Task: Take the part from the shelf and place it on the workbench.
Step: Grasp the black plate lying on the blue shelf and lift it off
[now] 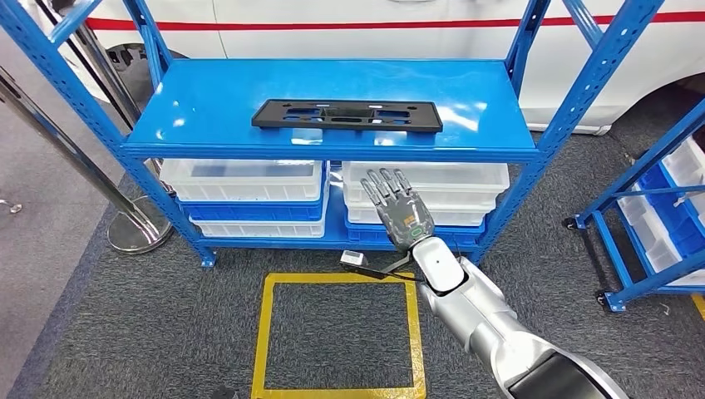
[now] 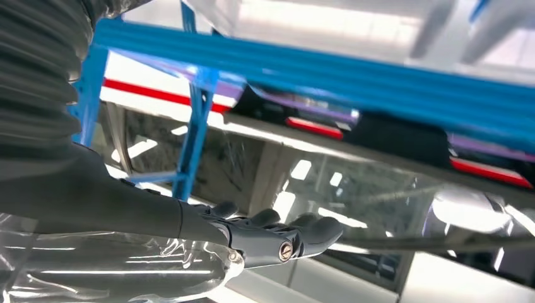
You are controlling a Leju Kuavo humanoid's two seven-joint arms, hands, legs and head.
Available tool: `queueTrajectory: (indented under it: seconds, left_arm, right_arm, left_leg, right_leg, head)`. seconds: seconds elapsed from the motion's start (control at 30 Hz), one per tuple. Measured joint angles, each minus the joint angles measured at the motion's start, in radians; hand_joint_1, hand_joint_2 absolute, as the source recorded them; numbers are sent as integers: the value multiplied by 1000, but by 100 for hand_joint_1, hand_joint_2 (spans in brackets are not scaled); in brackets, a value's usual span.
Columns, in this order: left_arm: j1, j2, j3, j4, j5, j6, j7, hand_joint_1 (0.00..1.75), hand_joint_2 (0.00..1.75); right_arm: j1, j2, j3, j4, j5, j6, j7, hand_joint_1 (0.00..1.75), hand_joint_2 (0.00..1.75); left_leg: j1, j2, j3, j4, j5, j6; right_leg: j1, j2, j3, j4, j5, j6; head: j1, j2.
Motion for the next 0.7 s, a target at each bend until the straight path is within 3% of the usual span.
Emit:
queueTrajectory:
  seconds: [0.07,0.13,0.17,0.2,0.23,0.3,0.37,0.47,0.53,0.63,0.67,0.7]
  left_arm:
    - [5,0,3,2,-1,0,-2,0,0]
    - [7,0,5,4,-5,-1,-6,0,0]
    - [8,0,6,5,-7,-2,-7,0,0]
    - [10,0,7,6,-9,-3,-9,0,0]
    - [11,0,8,6,-10,-3,-9,0,0]
    - [12,0,9,6,-11,-3,-10,0,0]
    - [10,1,9,6,-13,-3,-12,0,0]
    - [9,1,9,6,-20,-2,-17,0,0]
    - [8,1,9,6,-23,-2,-20,0,0]
    - [6,2,9,6,-25,-1,-21,0,0]
    - [6,3,9,6,-25,-1,-21,0,0]
    - [6,3,9,6,-25,-1,-21,0,0]
  right_arm:
    - [-3,5,-2,14,-11,-5,-1,0,175]
    - [-2,9,-5,23,-21,-8,-2,0,175]
    - [1,9,-6,26,-26,-8,-3,0,175]
    - [4,10,-8,29,-29,-9,-4,0,175]
    - [6,10,-9,31,-30,-9,-5,0,175]
    - [7,11,-11,33,-31,-10,-6,0,175]
    - [7,13,-15,33,-35,-13,-6,0,175]
    - [13,13,-25,33,-48,-19,-9,0,175]
    - [15,13,-34,32,-57,-26,-10,0,175]
    - [23,13,-44,32,-62,-32,-10,0,175]
    - [28,13,-45,32,-62,-33,-11,0,175]
    - [33,12,-47,32,-62,-33,-11,0,175]
  left_leg:
    - [3,0,-32,73,-46,-9]
    - [6,0,-92,200,-103,-17]
    - [7,0,-117,247,-115,-19]
    - [8,0,-126,260,-107,-19]
    - [8,0,-116,232,-80,-18]
    - [7,0,-58,102,-9,-10]
    - [2,-1,-13,5,22,-1]
    - [1,-2,-2,-18,23,11]
    - [5,-1,3,-28,29,23]
    - [6,0,5,-31,31,31]
    - [6,0,5,-30,30,32]
    - [5,0,5,-28,29,32]
  right_leg:
    - [-3,-1,3,-5,3,-10]
    - [-2,-1,4,-5,2,-15]
    - [-1,-1,4,-5,1,-16]
    - [0,-1,5,-5,0,-16]
    - [0,0,6,-4,-1,-16]
    - [1,3,9,-4,-3,-14]
    - [4,5,9,-3,-5,-7]
    - [4,4,9,-4,-6,9]
    - [3,3,-5,30,-31,18]
    - [2,3,-87,203,-118,25]
    - [1,3,-111,252,-131,27]
    - [-1,3,-121,268,-126,28]
  head:
    - [0,0]
    - [0,0]
    - [0,0]
    - [0,0]
    - [0,0]
    - [0,0]
    - [0,0]
    - [0,0]
    - [0,0]
    - [0,0]
    - [0,0]
    - [0,0]
